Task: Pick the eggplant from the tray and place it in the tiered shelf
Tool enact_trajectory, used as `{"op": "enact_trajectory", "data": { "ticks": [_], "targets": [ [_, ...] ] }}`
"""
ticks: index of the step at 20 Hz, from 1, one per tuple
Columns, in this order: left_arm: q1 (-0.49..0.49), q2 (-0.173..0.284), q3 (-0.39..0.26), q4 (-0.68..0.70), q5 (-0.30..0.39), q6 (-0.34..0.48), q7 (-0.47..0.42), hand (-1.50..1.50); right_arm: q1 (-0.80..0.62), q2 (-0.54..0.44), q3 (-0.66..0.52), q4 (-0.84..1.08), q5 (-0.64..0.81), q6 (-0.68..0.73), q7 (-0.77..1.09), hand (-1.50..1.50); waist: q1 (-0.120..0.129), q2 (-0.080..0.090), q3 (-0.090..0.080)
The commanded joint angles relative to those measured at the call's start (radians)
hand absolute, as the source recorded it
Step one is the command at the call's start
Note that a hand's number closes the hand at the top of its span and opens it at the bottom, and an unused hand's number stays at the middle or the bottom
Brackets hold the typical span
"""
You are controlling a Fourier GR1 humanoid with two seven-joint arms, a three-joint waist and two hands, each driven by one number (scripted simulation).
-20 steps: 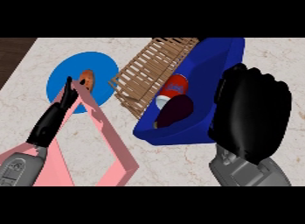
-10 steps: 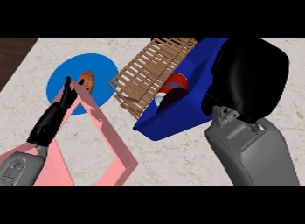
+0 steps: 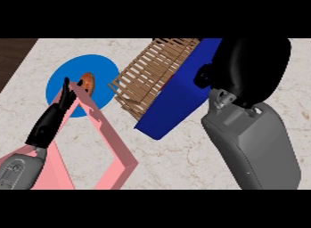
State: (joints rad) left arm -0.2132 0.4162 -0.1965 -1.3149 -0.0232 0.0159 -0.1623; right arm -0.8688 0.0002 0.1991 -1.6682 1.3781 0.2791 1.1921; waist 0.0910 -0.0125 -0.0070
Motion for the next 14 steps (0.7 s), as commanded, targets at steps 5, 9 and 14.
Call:
{"op": "enact_trajectory", "data": {
  "ticks": [5, 9, 14],
  "targets": [
    [-0.001, -0.008, 0.010, 0.020, 0.001, 0.004, 0.015, 0.00, -0.129, 0.000, 0.055, 0.079, 0.234, -0.301, 0.224, -1.50, -0.038, 0.018, 0.005],
    [0.031, -0.015, 0.012, 0.026, 0.000, 0.017, -0.006, 0.00, -0.136, -0.001, -0.008, -0.032, 0.284, -0.258, 0.294, -1.50, -0.057, 0.007, 0.006],
    [0.041, 0.008, 0.037, 0.029, 0.004, 0.019, -0.011, 0.00, -0.081, 0.000, -0.094, -0.211, 0.256, -0.160, 0.295, -1.50, -0.074, -0.002, 0.007]
  ]
}}
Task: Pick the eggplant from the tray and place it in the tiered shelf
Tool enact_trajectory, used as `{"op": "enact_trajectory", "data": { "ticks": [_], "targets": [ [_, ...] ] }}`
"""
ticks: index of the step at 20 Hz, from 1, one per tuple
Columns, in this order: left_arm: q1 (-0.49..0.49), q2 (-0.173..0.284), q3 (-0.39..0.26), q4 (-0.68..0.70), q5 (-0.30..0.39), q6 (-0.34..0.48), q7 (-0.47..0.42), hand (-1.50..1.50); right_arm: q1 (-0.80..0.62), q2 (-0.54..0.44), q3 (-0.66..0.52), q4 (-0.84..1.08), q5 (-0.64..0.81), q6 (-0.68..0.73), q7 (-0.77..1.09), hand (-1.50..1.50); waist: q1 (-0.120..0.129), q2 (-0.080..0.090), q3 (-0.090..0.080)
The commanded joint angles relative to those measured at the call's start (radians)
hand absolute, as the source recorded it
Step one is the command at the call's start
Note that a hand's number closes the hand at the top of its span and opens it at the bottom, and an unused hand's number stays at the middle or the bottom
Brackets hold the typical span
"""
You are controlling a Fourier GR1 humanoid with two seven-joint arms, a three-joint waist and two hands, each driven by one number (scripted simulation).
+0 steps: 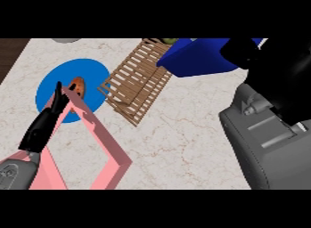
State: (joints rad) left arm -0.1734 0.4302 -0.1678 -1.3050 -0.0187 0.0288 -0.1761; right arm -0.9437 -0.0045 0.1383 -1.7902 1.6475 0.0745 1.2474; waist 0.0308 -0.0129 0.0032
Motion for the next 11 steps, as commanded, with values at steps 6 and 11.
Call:
{"op": "enact_trajectory", "data": {
  "ticks": [6, 11],
  "targets": [
    [0.010, -0.004, 0.012, 0.011, 0.004, 0.009, 0.032, 0.00, 0.168, 0.004, 0.074, -0.389, -0.061, 0.143, 0.240, -1.50, -0.044, -0.012, -0.003],
    [0.085, 0.010, 0.014, 0.012, -0.008, 0.010, -0.045, 0.00, 0.284, 0.004, 0.177, -0.588, -0.031, 0.191, 0.240, -1.50, -0.038, -0.008, -0.005]
  ]
}}
